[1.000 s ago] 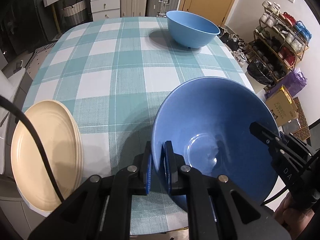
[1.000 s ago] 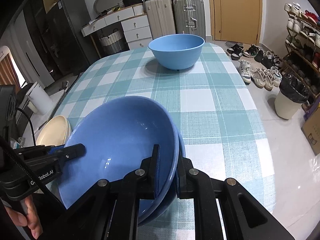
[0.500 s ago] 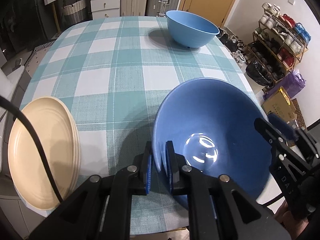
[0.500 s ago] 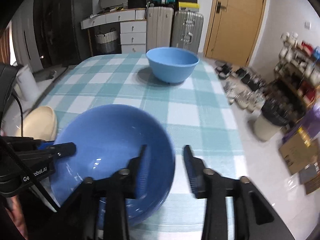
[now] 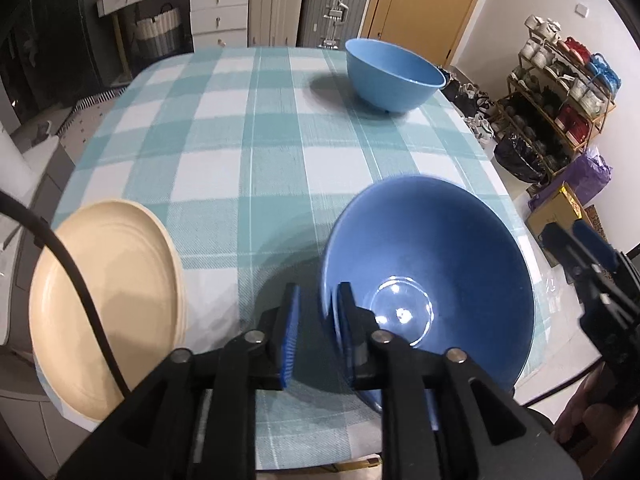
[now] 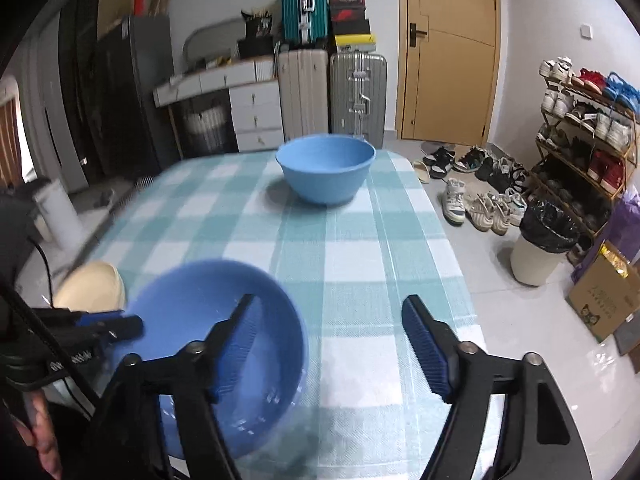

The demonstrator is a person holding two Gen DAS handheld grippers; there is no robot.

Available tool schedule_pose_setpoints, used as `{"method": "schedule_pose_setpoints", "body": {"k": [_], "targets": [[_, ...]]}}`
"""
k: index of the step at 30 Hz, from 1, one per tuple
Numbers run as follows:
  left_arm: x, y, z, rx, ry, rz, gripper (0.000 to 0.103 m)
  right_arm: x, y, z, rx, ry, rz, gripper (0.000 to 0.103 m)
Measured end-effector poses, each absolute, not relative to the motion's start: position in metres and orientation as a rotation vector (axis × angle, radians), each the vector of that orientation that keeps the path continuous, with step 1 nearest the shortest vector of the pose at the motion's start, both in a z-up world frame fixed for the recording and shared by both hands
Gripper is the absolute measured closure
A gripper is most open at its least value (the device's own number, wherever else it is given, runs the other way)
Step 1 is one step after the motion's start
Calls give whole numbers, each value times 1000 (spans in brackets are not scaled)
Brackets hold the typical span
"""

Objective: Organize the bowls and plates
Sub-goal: 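Lower the held bowl into the other bowl and open both grippers, then withdraw both grippers from the nested blue bowls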

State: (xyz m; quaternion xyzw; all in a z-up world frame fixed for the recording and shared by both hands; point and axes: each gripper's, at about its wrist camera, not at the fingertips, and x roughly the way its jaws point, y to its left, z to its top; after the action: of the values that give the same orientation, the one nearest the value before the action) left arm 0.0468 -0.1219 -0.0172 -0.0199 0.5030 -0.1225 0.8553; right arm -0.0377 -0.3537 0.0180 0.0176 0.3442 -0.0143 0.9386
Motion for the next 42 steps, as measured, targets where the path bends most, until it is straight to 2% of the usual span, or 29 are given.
{"method": "schedule_pose_setpoints", "body": {"k": [5, 7, 9, 14, 16, 18, 23, 25, 26, 42], "targets": [[50, -115, -11, -68, 1040, -245, 74, -40, -341, 28, 32, 667, -4, 28], [50, -111, -9, -82, 1022, -232, 53, -44, -336, 34, 29, 629, 10, 27], [46, -105, -4, -79, 972, -179, 52, -51, -330, 42, 37, 564, 24, 18], [31, -99, 10, -30, 828, -162, 47, -66, -319, 51, 69, 429, 57, 8], [25, -95, 15, -25, 764, -159, 22, -69, -314, 49, 59, 393, 51, 2], [16, -89, 23, -37, 655, -167, 15, -68, -311, 44, 60, 381, 57, 2], [4, -92, 35, 14, 497, -180, 13, -53, -313, 30, 85, 443, 70, 2], [0, -92, 36, 40, 445, -191, 2, -51, -319, 27, 124, 462, 71, 2], [-3, -91, 35, 61, 412, -183, 0, -52, -322, 27, 137, 460, 79, 2], [4, -76, 30, -20, 412, -118, 0, -71, -321, 36, 91, 378, 134, 1]]}}
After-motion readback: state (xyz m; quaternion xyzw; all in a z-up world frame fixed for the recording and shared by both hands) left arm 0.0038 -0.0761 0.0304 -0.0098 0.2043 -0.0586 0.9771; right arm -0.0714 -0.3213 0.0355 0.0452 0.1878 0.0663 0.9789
